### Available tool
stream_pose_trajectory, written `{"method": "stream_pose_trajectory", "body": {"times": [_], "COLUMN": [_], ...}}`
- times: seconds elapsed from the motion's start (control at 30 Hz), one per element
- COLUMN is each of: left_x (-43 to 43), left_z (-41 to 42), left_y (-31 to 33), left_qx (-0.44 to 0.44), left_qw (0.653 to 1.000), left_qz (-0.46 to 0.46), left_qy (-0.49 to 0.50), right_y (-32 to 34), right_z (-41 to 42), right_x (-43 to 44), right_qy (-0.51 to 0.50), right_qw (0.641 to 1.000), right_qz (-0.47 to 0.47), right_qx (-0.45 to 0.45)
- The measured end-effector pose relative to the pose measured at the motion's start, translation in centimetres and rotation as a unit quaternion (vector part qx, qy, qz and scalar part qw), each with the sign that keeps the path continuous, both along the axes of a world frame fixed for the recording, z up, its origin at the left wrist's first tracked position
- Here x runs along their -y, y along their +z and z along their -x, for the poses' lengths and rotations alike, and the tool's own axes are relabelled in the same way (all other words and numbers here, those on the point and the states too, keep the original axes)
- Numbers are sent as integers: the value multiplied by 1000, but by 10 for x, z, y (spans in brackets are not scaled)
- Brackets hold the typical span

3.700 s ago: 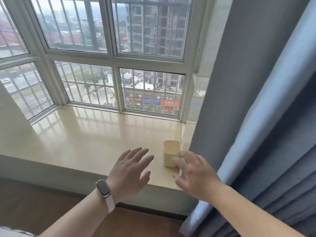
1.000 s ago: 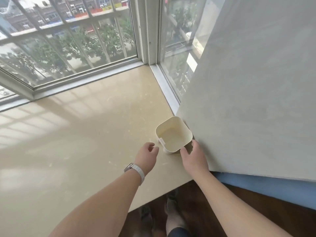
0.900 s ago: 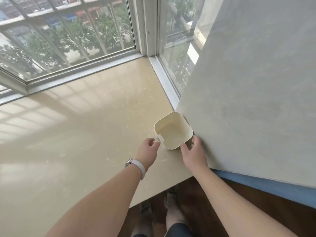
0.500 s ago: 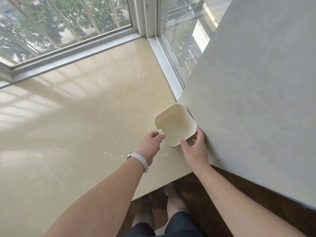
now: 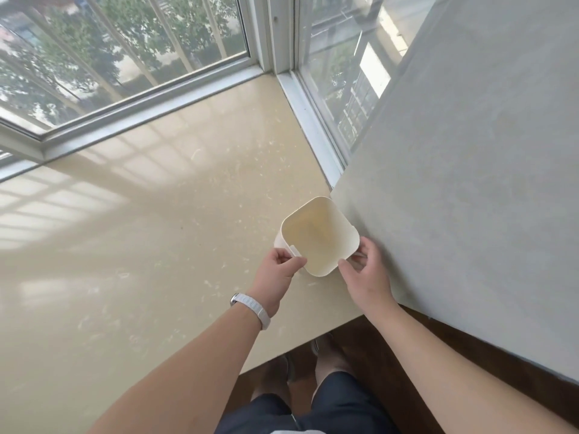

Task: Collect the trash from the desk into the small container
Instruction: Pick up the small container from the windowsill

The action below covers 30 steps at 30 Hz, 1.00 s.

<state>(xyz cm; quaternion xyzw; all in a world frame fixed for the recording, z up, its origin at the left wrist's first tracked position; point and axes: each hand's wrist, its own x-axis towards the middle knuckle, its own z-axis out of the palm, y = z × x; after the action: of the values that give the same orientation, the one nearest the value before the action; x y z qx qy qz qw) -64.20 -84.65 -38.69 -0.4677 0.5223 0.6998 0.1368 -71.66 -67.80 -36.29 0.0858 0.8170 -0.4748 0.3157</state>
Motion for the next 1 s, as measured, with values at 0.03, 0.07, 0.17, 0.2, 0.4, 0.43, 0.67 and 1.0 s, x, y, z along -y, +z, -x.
{"method": "stream_pose_trajectory", "body": {"times": [0.03,0.07,0.17,0.2,0.4,0.43,0.67,1.0], "left_x": [3,6,15,17,23,24,30,5], "left_z": [-3,-6,-14,-18,-44,-47,-79,-111], "left_y": [7,15,40,48,88,95,140,175], "left_qx": [-13,-27,-64,-78,-153,-164,-243,-316], "left_qw": [1000,1000,998,997,988,986,969,940], "left_qz": [5,8,16,18,14,9,-13,-60], "left_qy": [0,0,-5,-6,-8,-10,-32,-116], "right_y": [4,11,28,36,76,83,125,171], "right_z": [-1,-2,-7,-9,-28,-33,-82,-157], "right_x": [1,3,5,6,9,9,1,-31], "right_qy": [1,5,21,31,46,44,1,-103], "right_qw": [1000,1000,1000,999,997,996,990,968], "right_qz": [4,8,21,21,23,26,59,132], "right_qx": [2,2,1,-4,-66,-75,-125,-188]}}
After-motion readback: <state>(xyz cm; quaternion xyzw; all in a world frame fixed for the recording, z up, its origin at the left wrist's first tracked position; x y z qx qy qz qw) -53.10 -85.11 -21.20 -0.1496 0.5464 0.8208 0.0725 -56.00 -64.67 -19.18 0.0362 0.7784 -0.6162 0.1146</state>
